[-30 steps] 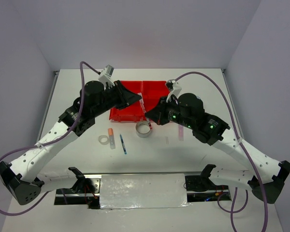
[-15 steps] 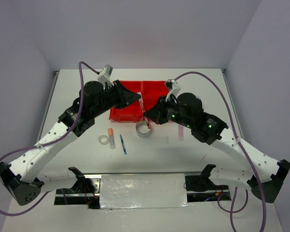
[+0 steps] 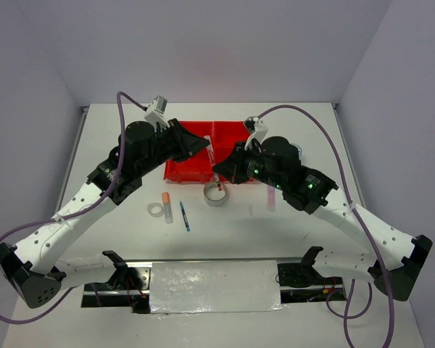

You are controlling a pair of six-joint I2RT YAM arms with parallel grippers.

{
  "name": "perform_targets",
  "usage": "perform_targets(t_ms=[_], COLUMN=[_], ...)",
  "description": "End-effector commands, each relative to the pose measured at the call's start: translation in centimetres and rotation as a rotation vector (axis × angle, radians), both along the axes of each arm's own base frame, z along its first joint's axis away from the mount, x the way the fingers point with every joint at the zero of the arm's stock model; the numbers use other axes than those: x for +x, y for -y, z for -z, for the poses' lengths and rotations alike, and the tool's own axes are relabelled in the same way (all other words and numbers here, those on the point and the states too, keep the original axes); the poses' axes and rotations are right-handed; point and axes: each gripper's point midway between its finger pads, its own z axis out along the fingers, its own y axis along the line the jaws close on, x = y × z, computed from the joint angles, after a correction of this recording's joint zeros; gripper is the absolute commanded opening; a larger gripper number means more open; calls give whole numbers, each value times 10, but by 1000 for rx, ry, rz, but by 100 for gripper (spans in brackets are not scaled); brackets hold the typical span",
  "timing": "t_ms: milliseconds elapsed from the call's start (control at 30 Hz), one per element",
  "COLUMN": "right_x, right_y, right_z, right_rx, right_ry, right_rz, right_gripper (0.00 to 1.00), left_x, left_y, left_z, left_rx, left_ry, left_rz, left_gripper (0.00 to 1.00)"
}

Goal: Sort the stationery into containers
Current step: Close the pen cap on the pen.

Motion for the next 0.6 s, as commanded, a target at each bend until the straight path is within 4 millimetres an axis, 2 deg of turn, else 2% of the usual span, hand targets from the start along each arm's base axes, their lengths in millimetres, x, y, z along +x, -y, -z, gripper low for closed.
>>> perform_targets(t_ms=[0,200,567], right_x=[25,16,3], right_y=[5,2,9], right_z=[-33,-18,7], right_rx=[48,21,-2], right_ry=[104,97,36], right_rz=[86,25,9], right_gripper=[0,0,0], left_x=[-16,-12,-3], left_y=[8,7,2], left_z=[-13,-26,-49], left_rx=[-2,17,0], left_ry=[36,70,109], left_rz=[83,73,24], left_gripper=[0,0,0])
